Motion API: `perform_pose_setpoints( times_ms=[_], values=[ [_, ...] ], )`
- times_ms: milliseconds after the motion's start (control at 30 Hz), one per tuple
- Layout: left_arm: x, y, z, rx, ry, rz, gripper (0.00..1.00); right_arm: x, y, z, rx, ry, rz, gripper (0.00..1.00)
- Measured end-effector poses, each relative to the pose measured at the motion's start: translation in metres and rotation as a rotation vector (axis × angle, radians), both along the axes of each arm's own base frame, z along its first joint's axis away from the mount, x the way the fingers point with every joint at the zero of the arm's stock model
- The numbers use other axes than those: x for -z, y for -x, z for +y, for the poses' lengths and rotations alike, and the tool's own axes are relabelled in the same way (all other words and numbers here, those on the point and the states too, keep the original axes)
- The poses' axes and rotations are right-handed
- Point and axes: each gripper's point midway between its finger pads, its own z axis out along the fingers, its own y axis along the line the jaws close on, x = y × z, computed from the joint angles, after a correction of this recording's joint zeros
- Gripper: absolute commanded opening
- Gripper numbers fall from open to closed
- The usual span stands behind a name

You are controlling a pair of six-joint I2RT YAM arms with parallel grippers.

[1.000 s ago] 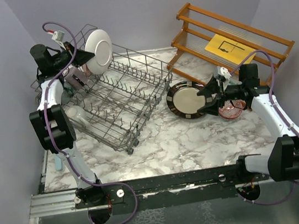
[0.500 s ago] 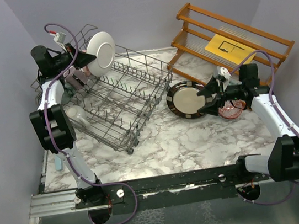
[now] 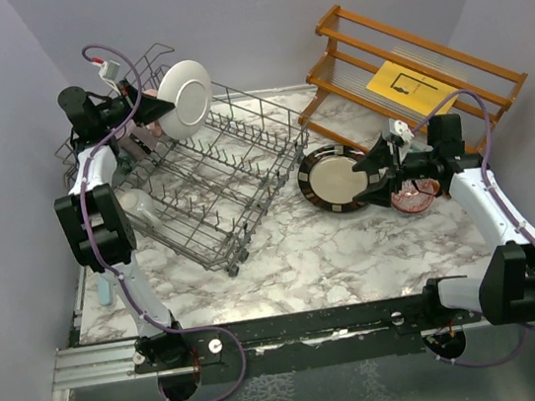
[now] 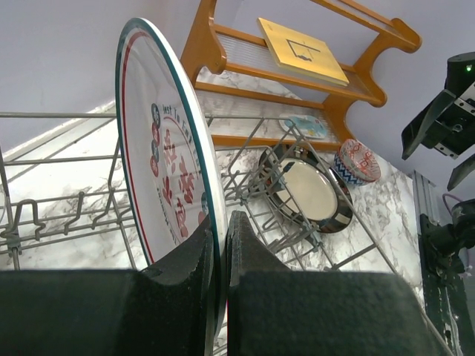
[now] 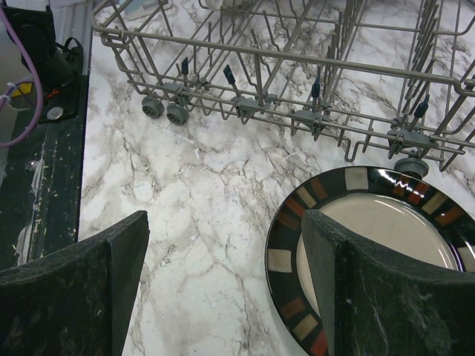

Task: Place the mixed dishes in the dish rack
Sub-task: Insert the plate into the dish rack.

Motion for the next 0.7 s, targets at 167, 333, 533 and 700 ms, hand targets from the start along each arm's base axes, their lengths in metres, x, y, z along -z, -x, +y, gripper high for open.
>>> perform_pose_setpoints(
  times_ms=[167, 333, 533, 700],
  values=[
    [0.008, 0.0, 0.0, 0.008, 0.006, 0.024, 0.0, 0.0, 0.0, 0.0, 0.0, 0.0, -0.001, 0.83],
    [0.016, -0.001, 0.0, 0.01, 0.01, 0.044, 0.0, 0.0, 0.0, 0.0, 0.0, 0.0, 0.0, 0.83],
    [0.027, -0.003, 0.001, 0.007, -0.004, 0.051, 0.0, 0.0, 0.0, 0.0, 0.0, 0.0, -0.001, 0.83],
    [0.046, -0.004, -0.001, 0.0, -0.033, 0.09, 0.0, 0.0, 0.0, 0.0, 0.0, 0.0, 0.0, 0.83]
  ],
)
